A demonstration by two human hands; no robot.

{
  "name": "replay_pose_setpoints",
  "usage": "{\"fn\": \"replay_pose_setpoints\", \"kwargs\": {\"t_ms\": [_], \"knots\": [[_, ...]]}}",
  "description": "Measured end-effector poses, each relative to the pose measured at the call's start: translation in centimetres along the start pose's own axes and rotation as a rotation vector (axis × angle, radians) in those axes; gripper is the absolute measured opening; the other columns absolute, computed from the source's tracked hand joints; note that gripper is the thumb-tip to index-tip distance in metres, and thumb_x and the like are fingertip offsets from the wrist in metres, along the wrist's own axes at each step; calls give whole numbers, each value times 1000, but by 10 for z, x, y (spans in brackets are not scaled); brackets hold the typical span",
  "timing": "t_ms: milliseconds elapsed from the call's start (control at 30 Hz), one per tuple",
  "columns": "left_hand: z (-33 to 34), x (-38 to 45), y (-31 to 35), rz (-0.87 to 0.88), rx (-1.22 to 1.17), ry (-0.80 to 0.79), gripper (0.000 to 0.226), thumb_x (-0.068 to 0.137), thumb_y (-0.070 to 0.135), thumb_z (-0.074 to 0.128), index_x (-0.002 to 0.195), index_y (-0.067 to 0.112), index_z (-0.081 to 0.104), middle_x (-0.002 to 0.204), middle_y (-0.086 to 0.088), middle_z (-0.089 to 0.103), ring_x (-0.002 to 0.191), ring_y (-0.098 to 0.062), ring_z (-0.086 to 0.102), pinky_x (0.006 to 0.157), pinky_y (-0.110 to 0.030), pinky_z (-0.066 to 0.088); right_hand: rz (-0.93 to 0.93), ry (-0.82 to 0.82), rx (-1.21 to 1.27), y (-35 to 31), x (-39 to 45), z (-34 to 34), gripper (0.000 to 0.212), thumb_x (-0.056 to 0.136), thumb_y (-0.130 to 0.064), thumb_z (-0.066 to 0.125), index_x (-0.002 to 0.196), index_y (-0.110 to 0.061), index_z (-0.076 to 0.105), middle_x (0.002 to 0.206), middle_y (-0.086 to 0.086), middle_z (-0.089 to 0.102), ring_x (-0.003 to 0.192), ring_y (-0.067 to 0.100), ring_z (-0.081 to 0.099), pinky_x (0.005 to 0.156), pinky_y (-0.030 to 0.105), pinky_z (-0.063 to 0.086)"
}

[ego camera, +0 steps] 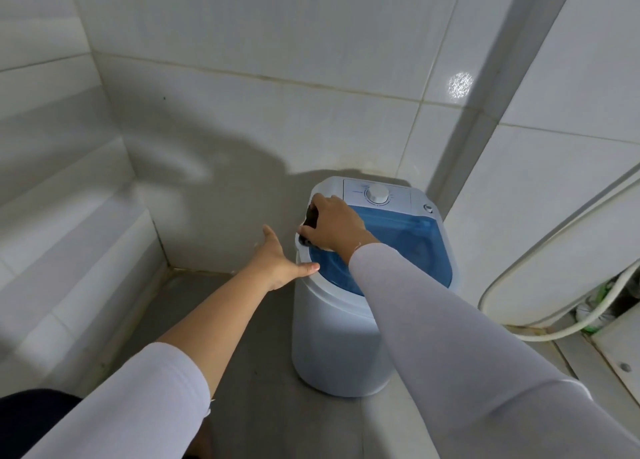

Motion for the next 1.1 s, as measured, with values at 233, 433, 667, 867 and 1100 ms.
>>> {"fn": "replay_pose_setpoints", "kwargs": {"t_ms": [233, 433, 667, 867, 1100], "knots": [[-1, 4, -4, -3, 25, -12, 141, 59, 61, 78, 146, 23, -26, 161, -12, 3, 147, -32, 15, 116, -56, 21, -63, 13, 11, 6, 1, 1, 41, 92, -28, 48, 132, -21, 50, 134, 6, 51, 123, 25, 47, 100, 39, 44], [-4, 2, -2, -2, 59, -6, 141, 58, 62, 77, 145, 24, -28, 161, -12, 2, 147, -32, 14, 116, -57, 19, -55, 37, 7, 17, -2, -2, 36, 94, -21, 43, 127, -19, 56, 133, 7, 52, 122, 25, 49, 95, 37, 46], [-6, 1, -2, 4, 73, 4, 141, 59, 63, 77, 145, 24, -28, 161, -13, -1, 148, -31, 10, 116, -57, 17, 13, 68, -7, 49, -10, -7, 34, 95, -20, 43, 124, -22, 60, 128, 5, 53, 115, 24, 53, 90, 35, 48], [-7, 0, -2, -14, 117, 19, 140, 60, 63, 76, 145, 24, -28, 161, -13, -1, 148, -32, 11, 116, -58, 17, 29, 77, -4, 68, -16, -12, 33, 93, -16, 43, 118, -22, 64, 126, 4, 56, 116, 23, 52, 90, 36, 49], [-10, -2, 1, -24, 159, 40, 138, 61, 63, 75, 146, 23, -26, 161, -15, 3, 147, -34, 14, 115, -58, 20, 94, 109, 36, 95, -26, -21, 30, 90, -13, 47, 109, -24, 68, 121, 5, 59, 105, 25, 58, 82, 33, 51]]}}
Point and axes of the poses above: each hand's wrist, its own x-axis towards the middle knuckle, its own z-axis out of the palm, y = z × x, the point moved 10 cm from there along x, towards the middle knuckle
